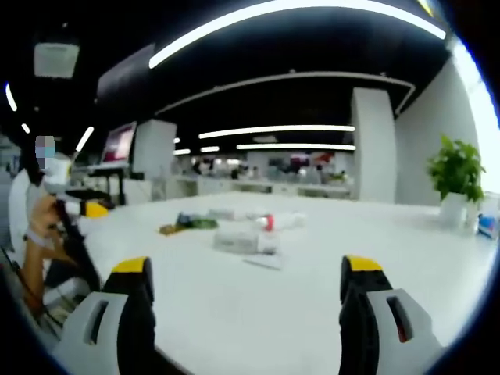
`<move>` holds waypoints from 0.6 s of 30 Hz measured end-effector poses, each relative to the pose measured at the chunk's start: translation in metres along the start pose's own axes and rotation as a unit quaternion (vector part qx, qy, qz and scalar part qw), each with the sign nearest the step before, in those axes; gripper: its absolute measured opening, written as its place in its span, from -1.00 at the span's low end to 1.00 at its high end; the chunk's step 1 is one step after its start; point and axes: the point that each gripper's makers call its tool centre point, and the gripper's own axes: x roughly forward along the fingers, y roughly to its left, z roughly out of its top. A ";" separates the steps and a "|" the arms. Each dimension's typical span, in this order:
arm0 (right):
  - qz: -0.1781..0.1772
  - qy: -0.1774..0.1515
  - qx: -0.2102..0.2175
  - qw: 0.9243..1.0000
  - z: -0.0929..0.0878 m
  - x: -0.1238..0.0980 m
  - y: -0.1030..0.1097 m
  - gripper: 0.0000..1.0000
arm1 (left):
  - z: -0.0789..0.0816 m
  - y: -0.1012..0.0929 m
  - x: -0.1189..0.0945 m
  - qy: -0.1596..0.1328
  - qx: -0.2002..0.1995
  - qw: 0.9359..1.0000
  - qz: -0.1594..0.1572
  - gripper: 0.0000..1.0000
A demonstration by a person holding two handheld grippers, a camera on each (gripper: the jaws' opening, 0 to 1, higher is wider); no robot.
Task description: Arrange the skincare products in the storage area until every visible bottle or jar stands upright without overlapping.
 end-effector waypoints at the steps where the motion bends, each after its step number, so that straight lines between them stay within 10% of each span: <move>1: 0.003 0.003 -0.004 1.000 0.000 0.001 0.000 0.97 | 0.001 0.000 0.000 -0.001 -0.002 1.000 -0.001 0.97; 18: 0.083 -0.020 0.004 0.996 0.015 0.043 -0.010 1.00 | -0.001 -0.005 0.002 -0.003 -0.005 1.000 -0.011 0.97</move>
